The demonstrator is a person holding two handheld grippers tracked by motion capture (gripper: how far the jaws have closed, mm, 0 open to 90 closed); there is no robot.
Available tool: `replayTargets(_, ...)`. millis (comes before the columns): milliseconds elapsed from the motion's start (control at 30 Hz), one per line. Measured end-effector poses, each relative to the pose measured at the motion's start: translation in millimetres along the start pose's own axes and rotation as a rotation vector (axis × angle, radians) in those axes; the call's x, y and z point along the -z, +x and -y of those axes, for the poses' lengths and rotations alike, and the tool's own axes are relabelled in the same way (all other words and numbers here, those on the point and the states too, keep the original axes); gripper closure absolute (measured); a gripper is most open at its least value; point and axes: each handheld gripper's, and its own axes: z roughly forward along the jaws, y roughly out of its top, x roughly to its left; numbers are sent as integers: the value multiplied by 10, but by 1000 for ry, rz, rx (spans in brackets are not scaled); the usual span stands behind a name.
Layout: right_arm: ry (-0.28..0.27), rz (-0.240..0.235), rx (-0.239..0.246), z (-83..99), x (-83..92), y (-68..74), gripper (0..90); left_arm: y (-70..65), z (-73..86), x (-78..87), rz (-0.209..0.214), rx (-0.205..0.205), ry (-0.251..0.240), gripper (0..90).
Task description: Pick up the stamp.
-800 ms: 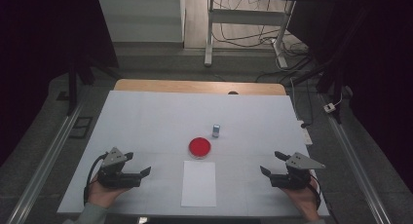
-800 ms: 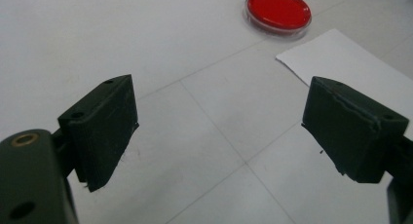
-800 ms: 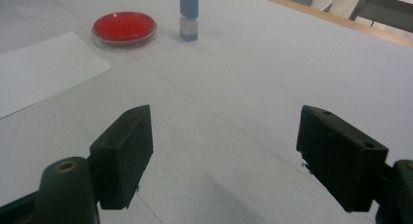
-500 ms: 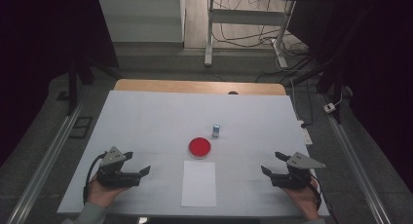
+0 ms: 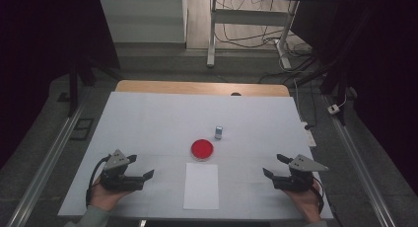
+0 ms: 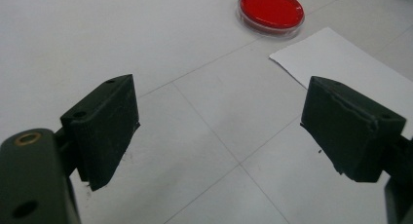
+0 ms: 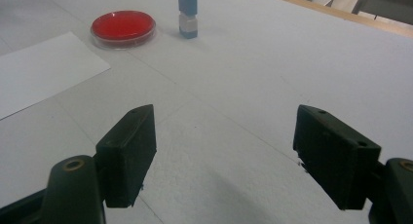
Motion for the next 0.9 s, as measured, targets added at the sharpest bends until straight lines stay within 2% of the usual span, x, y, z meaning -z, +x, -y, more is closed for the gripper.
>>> replayTargets(267,6,10,12,-16,1,-1,236,-8,-36,-10,2,-15,-6,141)
replayTargets(500,0,-4,-2,-34,-22,-1,242,-22,-36,-43,7,-24,5,141)
replayTargets(900,-20,-13,-4,-126,-86,42,260,-4,-13,-15,0,-17,-3,145)
